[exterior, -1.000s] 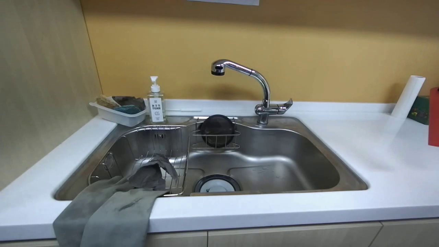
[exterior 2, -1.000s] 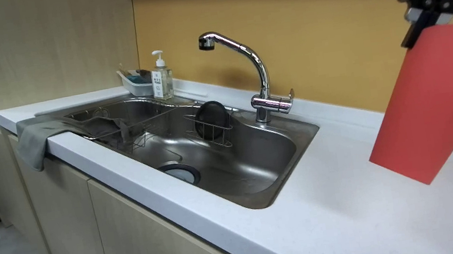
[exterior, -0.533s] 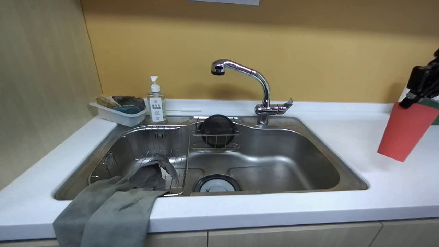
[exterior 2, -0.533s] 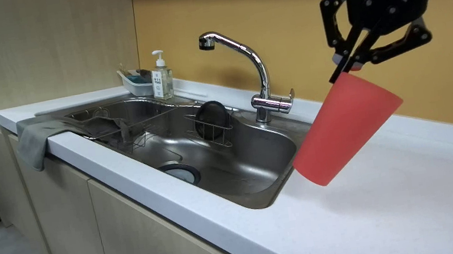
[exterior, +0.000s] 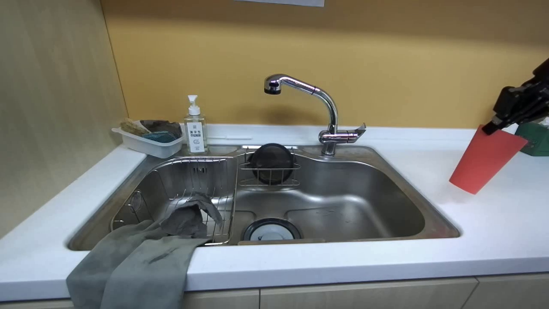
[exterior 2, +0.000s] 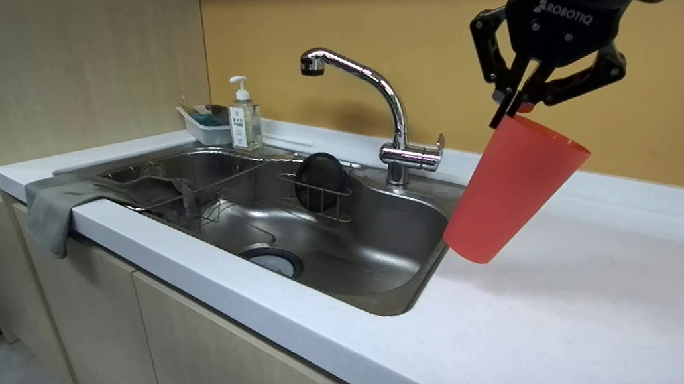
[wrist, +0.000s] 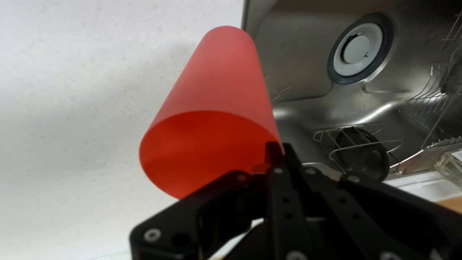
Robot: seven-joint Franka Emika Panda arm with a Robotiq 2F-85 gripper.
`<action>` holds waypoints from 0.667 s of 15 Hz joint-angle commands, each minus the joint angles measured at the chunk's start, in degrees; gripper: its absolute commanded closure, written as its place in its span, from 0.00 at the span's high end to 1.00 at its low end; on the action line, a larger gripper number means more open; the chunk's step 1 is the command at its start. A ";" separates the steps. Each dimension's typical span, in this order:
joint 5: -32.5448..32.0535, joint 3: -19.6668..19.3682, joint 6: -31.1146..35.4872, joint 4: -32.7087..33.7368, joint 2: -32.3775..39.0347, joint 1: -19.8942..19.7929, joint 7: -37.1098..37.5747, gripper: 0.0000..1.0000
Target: Remove the pink cup from the sink an put it on the counter
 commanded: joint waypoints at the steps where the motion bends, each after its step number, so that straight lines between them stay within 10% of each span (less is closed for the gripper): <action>1: -0.32 -0.94 4.38 -1.05 -0.71 2.18 -4.56 0.01; 10: 1.58 -0.90 19.18 -8.09 -1.52 5.85 -18.80 0.01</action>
